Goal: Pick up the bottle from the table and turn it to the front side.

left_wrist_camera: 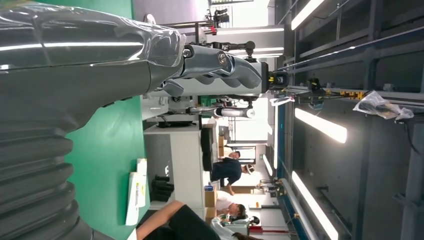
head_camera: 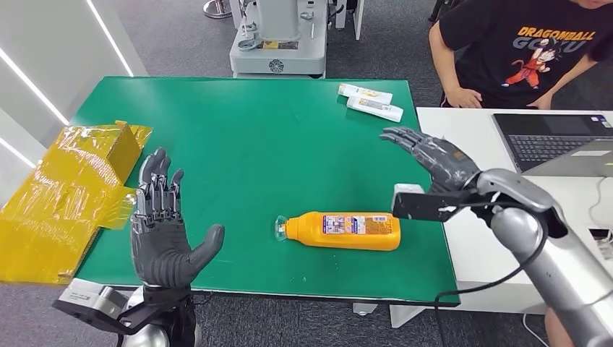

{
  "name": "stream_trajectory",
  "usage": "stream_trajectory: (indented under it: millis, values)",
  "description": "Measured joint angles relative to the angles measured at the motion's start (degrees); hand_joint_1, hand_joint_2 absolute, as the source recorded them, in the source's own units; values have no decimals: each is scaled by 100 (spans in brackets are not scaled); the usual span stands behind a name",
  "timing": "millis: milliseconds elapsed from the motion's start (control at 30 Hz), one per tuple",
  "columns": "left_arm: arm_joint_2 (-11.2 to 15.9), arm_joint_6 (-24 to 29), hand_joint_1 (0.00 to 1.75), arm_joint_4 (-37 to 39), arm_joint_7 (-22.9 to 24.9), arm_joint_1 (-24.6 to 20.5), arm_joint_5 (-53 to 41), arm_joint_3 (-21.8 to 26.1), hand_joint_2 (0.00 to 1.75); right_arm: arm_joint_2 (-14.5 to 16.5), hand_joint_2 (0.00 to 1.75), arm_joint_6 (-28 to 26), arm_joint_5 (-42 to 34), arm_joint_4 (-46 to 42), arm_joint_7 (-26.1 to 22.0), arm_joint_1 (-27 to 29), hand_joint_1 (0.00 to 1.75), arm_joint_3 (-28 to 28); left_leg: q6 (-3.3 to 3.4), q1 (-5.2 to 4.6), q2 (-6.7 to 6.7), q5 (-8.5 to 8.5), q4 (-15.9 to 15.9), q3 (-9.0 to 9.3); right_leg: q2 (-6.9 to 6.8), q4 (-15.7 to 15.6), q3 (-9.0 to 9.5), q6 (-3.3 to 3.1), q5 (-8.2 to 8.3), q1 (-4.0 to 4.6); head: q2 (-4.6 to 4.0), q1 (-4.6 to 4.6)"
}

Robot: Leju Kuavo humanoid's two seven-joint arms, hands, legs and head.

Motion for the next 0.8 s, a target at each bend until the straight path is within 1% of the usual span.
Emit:
stream_trajectory:
  millis: [100, 167, 267, 400, 500, 600, 800]
  values:
    - [24, 43, 0, 1, -31, -5, 43, 0, 175, 34, 175, 248, -301, 398, -48, -739, 0, 530, -1, 1, -8, 6, 1, -1, -8, 1, 1, -1, 2, 1, 0, 0]
    - [39, 74, 0, 5, -38, -11, 69, 0, 175, 95, 175, 436, -536, 618, -91, -1121, 0, 899, -2, 1, -9, 7, 0, -1, -9, 2, 1, -1, 2, 1, 0, -1]
    - [61, 120, 0, 14, -42, -24, 97, 0, 175, 213, 175, 656, -918, 862, -133, -1483, 0, 1360, -2, 2, -10, 7, 0, -3, -9, 2, 1, -1, 1, 2, 0, -1]
    - [91, 170, 0, 44, -44, -83, 135, 0, 175, 488, 175, 896, -1233, 1264, -202, -1874, 0, 1989, -2, 2, -10, 6, 0, -3, -7, 2, -1, -1, 1, 2, 0, -1]
    - [114, 199, 0, 61, -43, -110, 166, 0, 175, 675, 175, 1005, -1386, 1540, -239, -2058, 0, 2429, -2, 2, -13, 6, 0, -3, -10, 2, -1, 0, 0, 3, 0, 0]
    - [123, 200, 0, 94, -39, -154, 202, -2, 175, 827, 175, 1013, -1531, 1772, -292, -2124, 0, 2785, -2, 1, -14, 6, 0, -3, -12, 2, 0, 0, 0, 3, 0, 0]
    - [148, 196, 0, 139, -32, -237, 259, -9, 175, 971, 175, 994, -1743, 2125, -319, -2117, 0, 3283, -2, 1, -14, 6, 2, -3, -11, 0, -1, 0, 0, 2, 0, 1]
